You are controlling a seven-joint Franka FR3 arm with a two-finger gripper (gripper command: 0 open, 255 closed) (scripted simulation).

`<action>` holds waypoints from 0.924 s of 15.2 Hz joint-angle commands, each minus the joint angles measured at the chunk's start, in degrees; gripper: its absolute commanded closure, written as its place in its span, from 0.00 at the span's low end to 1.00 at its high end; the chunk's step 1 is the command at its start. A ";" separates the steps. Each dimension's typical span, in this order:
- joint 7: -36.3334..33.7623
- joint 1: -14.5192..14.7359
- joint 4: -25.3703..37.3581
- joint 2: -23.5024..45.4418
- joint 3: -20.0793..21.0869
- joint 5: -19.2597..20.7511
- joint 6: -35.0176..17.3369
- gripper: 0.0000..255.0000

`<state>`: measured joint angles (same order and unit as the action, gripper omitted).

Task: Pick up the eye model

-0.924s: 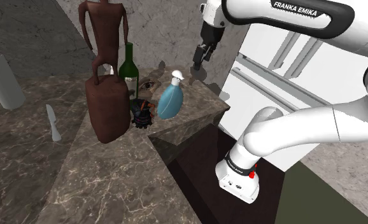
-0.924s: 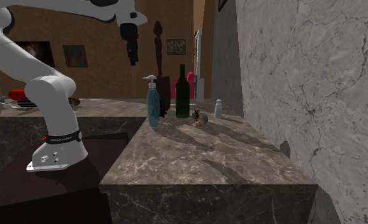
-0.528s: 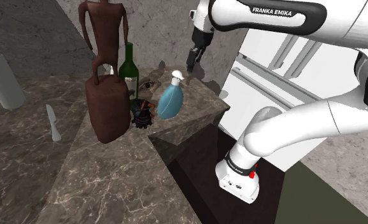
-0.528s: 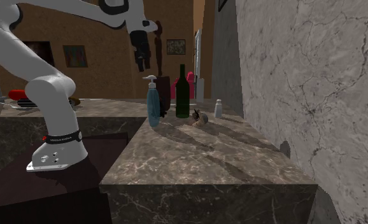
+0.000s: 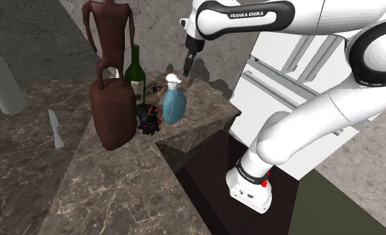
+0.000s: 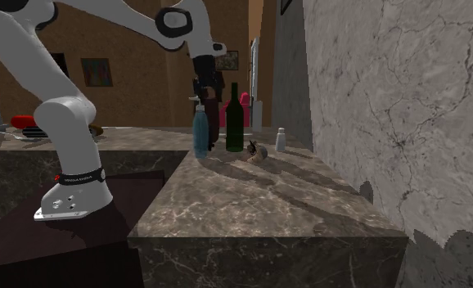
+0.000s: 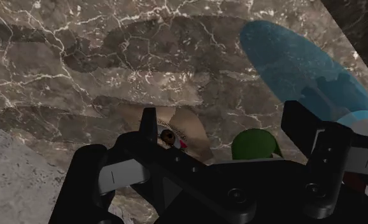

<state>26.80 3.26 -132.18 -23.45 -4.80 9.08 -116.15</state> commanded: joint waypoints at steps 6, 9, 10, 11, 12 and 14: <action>14.04 2.19 7.16 15.41 -3.26 -2.56 -8.60 0.00; 19.98 2.72 11.34 21.95 -3.60 -4.51 -11.09 0.00; 21.93 2.83 12.86 24.12 -3.59 -5.21 -11.76 0.00; 23.87 2.90 14.44 26.29 -3.51 -5.90 -12.36 0.00; 25.76 2.91 16.07 28.44 -3.33 -6.58 -12.87 0.00; 29.44 2.85 19.52 32.73 -2.83 -7.87 -13.68 0.00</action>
<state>54.19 6.13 -114.35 6.97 -7.85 1.89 -129.23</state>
